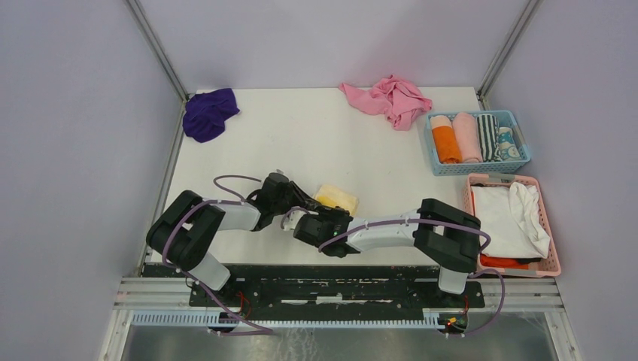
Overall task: Roll the towels
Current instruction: Roll the towel at the center of the board.
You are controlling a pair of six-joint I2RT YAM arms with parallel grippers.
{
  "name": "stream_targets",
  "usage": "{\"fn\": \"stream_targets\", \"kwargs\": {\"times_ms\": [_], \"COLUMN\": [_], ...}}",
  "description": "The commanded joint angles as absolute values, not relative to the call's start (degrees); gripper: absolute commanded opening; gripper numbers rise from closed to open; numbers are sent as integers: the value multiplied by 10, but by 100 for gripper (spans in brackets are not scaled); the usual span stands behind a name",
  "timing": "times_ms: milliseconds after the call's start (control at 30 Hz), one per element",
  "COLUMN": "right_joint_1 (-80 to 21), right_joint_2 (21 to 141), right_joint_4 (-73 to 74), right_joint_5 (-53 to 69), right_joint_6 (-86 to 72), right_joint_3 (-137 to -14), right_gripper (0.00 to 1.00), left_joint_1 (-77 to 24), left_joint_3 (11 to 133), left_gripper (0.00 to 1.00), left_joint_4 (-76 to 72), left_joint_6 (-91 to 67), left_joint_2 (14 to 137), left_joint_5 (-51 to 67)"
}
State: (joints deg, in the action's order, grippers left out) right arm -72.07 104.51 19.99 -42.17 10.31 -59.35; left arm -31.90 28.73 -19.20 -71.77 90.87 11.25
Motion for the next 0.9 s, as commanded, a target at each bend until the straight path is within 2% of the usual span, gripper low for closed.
{"fn": "stream_targets", "kwargs": {"times_ms": [0,400,433,533,633,767,867], "right_joint_1": [-716,-687,-683,-678,-672,-644,-615], "right_joint_2": [1004,1098,1106,1112,1098,1049,1033], "right_joint_4": [164,167,179,219,253,267,273], "right_joint_5": [-414,-386,-376,-313,-217,-37,72], "right_joint_6": [122,113,109,98,73,32,4], "right_joint_3": [-578,-589,-600,-620,-631,-634,-644], "right_gripper": [63,59,56,36,23,11,9], "left_joint_1": [-320,-319,-319,-317,-311,-308,-305], "left_joint_3": [261,262,261,258,249,246,247], "left_gripper": [42,42,42,43,47,58,65], "left_joint_4": [-42,-35,-35,-24,-6,43,97], "left_joint_6": [-653,-649,-647,-638,-628,-613,-603], "left_joint_2": [949,943,941,923,874,774,683], "left_joint_5": [62,65,65,64,51,14,-24]}}
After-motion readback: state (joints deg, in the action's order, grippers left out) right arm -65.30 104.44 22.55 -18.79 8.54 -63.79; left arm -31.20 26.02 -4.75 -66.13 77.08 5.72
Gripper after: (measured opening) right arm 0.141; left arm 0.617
